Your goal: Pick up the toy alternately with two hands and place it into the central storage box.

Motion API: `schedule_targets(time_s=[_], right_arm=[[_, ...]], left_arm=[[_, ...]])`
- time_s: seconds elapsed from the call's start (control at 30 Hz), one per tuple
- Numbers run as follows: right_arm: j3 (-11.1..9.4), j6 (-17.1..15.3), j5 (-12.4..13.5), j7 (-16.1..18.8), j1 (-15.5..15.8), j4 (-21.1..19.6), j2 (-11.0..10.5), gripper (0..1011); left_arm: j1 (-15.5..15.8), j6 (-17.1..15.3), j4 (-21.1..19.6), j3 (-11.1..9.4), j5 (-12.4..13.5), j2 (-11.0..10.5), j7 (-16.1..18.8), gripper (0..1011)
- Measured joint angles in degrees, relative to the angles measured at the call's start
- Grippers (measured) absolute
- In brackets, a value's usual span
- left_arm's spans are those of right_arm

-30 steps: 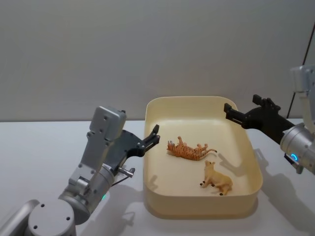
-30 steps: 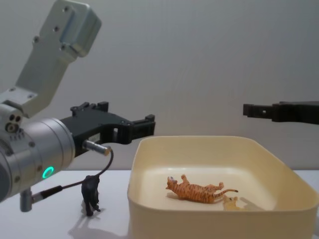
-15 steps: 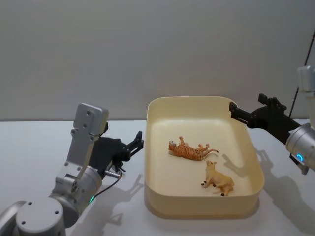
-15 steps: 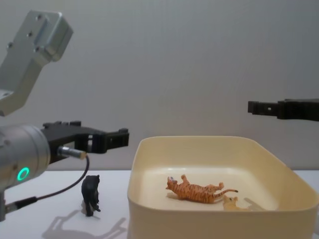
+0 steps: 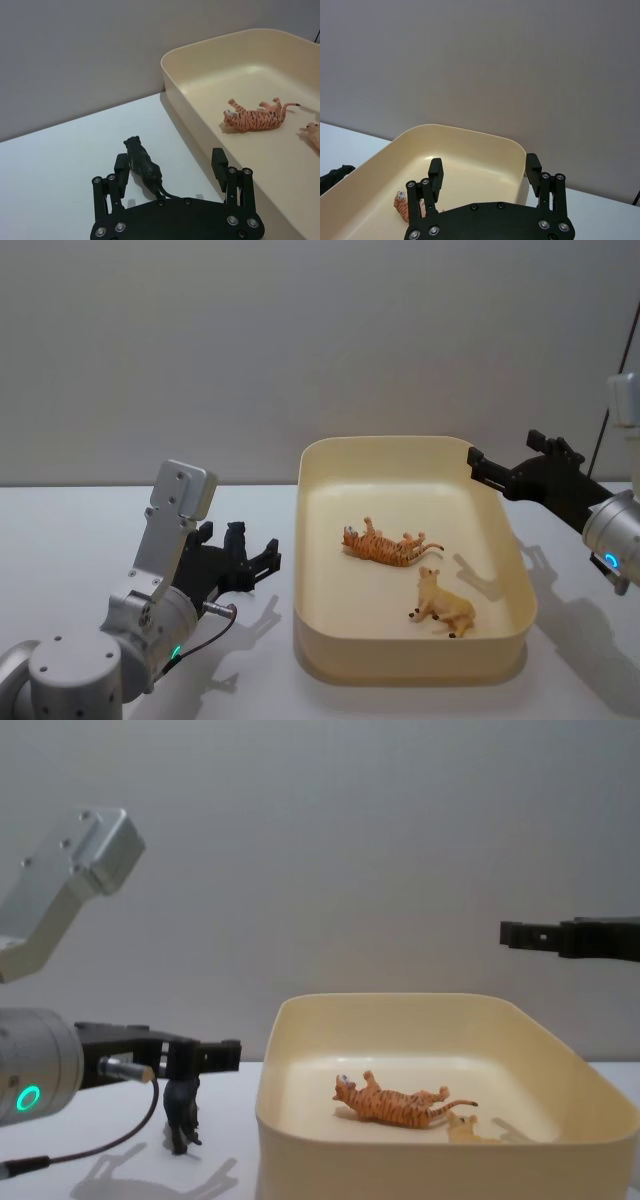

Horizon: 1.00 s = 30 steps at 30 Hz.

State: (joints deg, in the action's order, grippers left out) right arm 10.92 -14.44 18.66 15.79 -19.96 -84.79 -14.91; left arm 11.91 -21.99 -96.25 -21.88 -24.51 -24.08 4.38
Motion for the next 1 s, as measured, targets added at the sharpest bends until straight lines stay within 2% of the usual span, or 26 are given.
schedule_targets(time_s=[0.23, 0.5, 0.77, 1.0], right_arm=[[-0.05, 0.0, 0.06, -0.05, 0.03, -0.07, -0.04, 1001], [-0.06, 0.01, 0.08, -0.07, 0.07, -0.12, -0.07, 1001], [-0.05, 0.01, 0.08, -0.07, 0.09, -0.16, -0.08, 1001], [-0.05, 0.01, 0.08, -0.06, 0.09, -0.16, -0.08, 1001]], left_arm=[[2.12, -3.81, 3.13, 0.24, 0.02, 1.41, -0.3, 1001], [4.65, -6.31, 7.24, 0.27, 0.06, 3.69, 0.77, 1001], [7.66, -6.92, 12.36, 0.23, 0.16, 6.25, 1.63, 1001], [9.98, -6.24, 16.43, 0.11, 0.52, 8.19, 1.77, 980]])
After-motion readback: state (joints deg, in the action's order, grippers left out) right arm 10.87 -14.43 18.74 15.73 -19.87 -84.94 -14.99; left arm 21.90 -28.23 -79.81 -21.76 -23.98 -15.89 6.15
